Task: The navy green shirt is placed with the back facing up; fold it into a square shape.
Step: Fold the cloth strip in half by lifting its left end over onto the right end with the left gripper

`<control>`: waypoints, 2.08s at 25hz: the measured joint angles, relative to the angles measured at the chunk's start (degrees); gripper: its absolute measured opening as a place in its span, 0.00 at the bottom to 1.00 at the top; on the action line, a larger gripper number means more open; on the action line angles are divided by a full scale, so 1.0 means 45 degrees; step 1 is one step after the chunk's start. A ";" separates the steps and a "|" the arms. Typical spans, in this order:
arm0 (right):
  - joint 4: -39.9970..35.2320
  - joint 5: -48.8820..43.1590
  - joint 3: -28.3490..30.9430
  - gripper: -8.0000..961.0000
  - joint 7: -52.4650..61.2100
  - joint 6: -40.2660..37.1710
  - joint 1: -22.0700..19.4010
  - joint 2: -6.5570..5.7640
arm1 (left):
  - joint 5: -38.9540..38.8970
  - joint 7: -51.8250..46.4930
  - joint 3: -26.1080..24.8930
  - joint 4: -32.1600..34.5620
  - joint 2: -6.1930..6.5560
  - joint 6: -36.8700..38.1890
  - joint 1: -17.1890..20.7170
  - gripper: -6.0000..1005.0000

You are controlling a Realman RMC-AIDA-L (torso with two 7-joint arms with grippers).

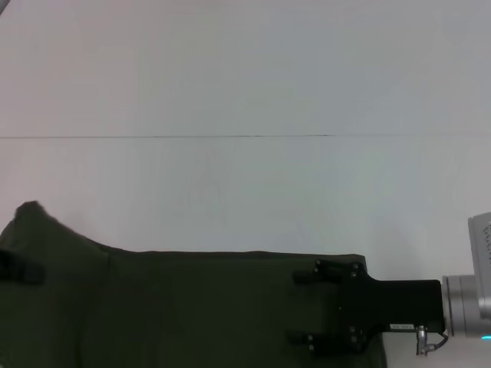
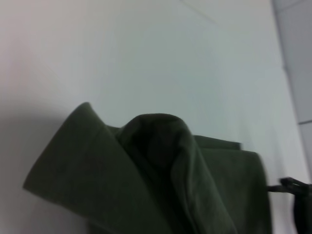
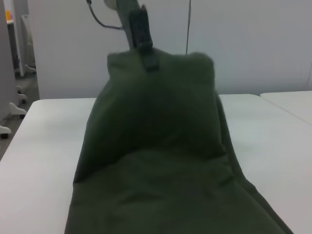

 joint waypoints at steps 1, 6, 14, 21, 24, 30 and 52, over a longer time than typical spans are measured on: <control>-0.0006 0.0007 0.0002 0.94 -0.0042 0.0009 -0.0035 0.0001 | -0.0174 -0.0002 0.0017 -0.0034 -0.0115 0.0128 -0.0105 0.05; -0.0042 0.0033 0.0113 0.94 -0.0100 0.0034 -0.0233 -0.0001 | -0.0712 -0.0098 0.0097 -0.0420 -0.0736 0.0582 -0.0735 0.05; -0.0657 0.0579 0.0206 0.94 -0.0106 0.0088 -0.0922 -0.0059 | -0.1943 -0.0340 0.0066 -0.2053 -0.1641 0.0265 -0.1454 0.05; -0.1015 0.0782 0.0383 0.94 -0.0106 0.0092 -0.1317 -0.0077 | -0.2463 -0.0532 0.0066 -0.2426 -0.2804 -0.1079 -0.1552 0.05; -0.1083 0.0828 0.0418 0.94 -0.0106 0.0111 -0.1420 -0.0079 | -0.2719 -0.0505 0.0035 -0.3174 -0.3024 -0.1681 -0.1531 0.05; -0.1091 0.0854 0.0488 0.94 -0.0106 0.0140 -0.1493 -0.0079 | -0.3109 -0.0342 0.0024 -0.3684 -0.3546 -0.2057 -0.1331 0.05; -0.1090 0.0854 0.0626 0.94 -0.0106 0.0331 -0.1415 -0.0079 | -0.4611 0.0280 0.0068 -0.4866 -0.4303 -0.3360 -0.0888 0.05</control>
